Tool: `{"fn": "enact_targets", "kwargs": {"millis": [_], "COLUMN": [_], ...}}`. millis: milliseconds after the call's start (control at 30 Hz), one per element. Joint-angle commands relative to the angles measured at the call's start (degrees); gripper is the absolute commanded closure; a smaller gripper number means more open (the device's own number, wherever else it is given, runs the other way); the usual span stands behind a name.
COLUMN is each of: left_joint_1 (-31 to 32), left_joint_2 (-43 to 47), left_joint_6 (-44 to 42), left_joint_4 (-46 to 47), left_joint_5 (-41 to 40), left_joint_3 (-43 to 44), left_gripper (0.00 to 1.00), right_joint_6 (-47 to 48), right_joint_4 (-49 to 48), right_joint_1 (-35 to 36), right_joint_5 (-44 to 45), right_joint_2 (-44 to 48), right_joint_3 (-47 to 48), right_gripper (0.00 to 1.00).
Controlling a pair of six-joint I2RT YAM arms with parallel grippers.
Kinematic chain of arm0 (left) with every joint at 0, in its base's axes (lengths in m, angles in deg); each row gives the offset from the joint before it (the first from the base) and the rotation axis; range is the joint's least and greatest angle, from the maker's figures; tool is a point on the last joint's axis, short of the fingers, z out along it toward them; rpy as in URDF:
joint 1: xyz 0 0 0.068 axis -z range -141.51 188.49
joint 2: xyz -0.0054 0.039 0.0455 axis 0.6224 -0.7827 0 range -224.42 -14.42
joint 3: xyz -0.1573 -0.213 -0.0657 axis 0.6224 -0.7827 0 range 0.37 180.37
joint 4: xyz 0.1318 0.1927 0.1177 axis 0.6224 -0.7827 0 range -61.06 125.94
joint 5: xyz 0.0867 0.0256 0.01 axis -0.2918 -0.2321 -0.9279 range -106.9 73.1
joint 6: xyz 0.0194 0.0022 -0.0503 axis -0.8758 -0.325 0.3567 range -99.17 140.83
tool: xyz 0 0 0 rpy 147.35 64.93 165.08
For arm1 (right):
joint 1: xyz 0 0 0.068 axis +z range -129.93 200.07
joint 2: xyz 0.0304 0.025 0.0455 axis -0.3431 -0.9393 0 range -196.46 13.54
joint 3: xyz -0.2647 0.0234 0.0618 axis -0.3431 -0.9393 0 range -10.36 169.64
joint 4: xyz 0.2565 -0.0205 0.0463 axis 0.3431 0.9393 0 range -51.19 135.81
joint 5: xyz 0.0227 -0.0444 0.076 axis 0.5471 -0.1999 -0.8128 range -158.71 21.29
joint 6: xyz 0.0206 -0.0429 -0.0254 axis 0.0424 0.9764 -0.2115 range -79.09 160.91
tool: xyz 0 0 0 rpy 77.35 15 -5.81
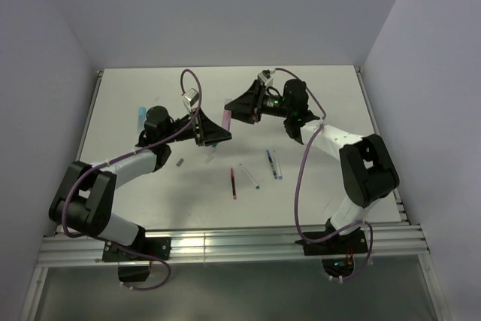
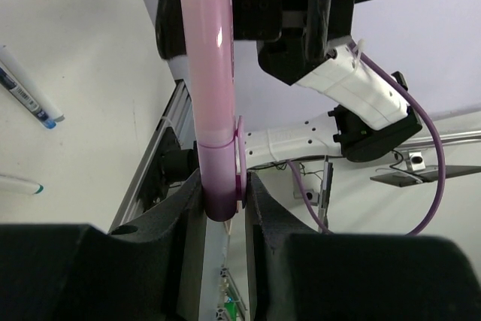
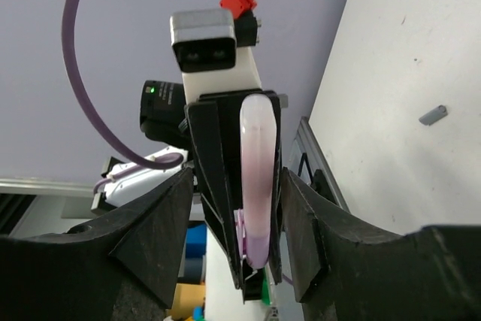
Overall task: Insert the pens into the pen caps
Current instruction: Press the pen cap onto the pen.
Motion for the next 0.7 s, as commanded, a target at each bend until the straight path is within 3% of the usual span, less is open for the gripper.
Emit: {"fn": "enact_targets", "kwargs": {"millis": [0,67,133,233,267,367,667], "left_joint_1": [0.72,0.9,0.9,1.07,1.16,1.25,0.64], "left_joint_2": [1.8,1.89,1.89,1.8,1.72,1.54,0.93], "left_joint_6": [-0.17,-0.34,0.09,-0.25,-0.52,-0.69,-6.06], "left_joint_4": [2.72,2.1,2.8,2.01,1.84,1.23,-4.32], "left_joint_5": [0.11,0.02,-0.07,0.02,0.11,0.46,-0.15], "left_joint_3": [-0.24,-0.06,-0.32,0.11,0.2,0.46,4.16], "left_gripper": [1.0,0.99,1.0,1.0,1.0,1.0,1.0], "right_joint_6": [0.68,0.6,0.6,0.95,1.21,1.65,5.95], "right_joint_4": [-1.88,-1.88,-1.79,-1.88,-1.79,-1.79,-1.88], "right_joint_1": [-1.07,-1.25,-1.42,-1.43,-1.34,-1.25,-0.37], "right_joint_5": [-0.27,-0.62,-0.62,-0.79,-0.97,-1.06,-2.73], "right_joint_2": [-0.56,-0.82,-0.65,-0.56,-0.56,-0.21,3.65], "right_joint_3": [3.39,4.18,4.36,4.1,4.01,2.96,-1.35], "right_gripper": [0.43,0.45,0.54,0.73,0.84,1.0,1.0]}}
